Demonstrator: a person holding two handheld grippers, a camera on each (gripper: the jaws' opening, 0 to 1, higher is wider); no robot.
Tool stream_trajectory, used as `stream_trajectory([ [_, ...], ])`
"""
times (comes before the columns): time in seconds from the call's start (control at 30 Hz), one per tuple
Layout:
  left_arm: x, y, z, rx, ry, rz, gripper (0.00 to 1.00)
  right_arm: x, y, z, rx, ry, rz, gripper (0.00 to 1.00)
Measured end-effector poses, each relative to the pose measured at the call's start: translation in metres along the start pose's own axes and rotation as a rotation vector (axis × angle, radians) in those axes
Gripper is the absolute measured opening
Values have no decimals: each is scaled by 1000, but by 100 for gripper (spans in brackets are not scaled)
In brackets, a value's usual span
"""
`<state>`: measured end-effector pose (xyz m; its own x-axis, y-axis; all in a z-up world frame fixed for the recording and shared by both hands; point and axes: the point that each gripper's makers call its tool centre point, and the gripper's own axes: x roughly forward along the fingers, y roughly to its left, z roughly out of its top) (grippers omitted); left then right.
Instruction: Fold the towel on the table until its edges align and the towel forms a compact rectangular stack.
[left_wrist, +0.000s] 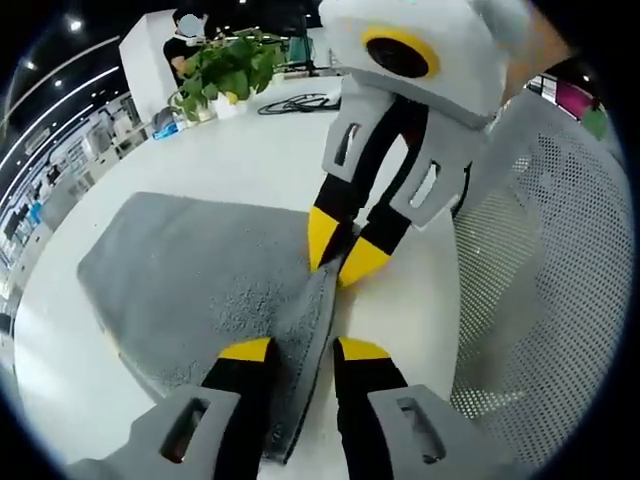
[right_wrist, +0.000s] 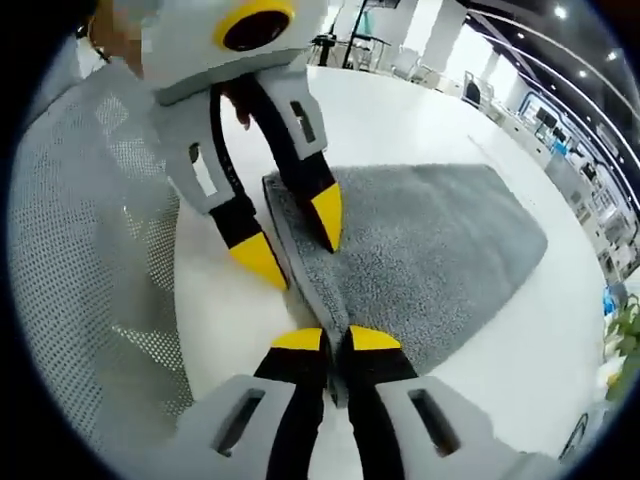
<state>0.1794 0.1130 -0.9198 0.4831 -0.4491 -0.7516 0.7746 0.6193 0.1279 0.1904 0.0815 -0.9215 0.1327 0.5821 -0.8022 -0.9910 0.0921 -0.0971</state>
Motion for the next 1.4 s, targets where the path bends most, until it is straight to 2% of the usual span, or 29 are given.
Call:
stream_trajectory([
  [0.1,-1,-2,0,17,-2,11,25,-4,-3,4,84,-29,23,4],
  [0.27,-2,-2,2,65,-9,68,26,-16,-11,19,230,-98,27,4],
  [0.33,-3,-2,2,82,-8,84,27,-16,-14,20,232,-96,32,4],
  [0.5,-7,9,2,127,21,133,24,-20,-7,24,217,-92,38,4],
  [0.67,-12,16,1,134,15,169,19,-26,-11,32,216,-105,42,4],
  [0.73,-16,21,4,135,2,187,14,-28,-13,35,226,-114,45,4],
  [1.0,-26,37,12,92,-24,199,8,-33,-21,46,269,-163,37,4],
  [1.1,-31,41,18,74,-40,198,7,-37,-25,49,251,-199,21,5],
  [1.13,-32,42,21,70,-51,198,7,-39,-31,51,251,-221,-14,5],
  [1.23,-33,46,27,67,-55,197,7,-42,-30,52,218,-218,-21,7],
  [1.37,-38,54,32,-32,-57,190,6,-44,-31,52,209,-226,-29,11],
  [1.4,-39,57,33,-33,-57,192,6,-44,-30,52,210,-227,-37,14],
])
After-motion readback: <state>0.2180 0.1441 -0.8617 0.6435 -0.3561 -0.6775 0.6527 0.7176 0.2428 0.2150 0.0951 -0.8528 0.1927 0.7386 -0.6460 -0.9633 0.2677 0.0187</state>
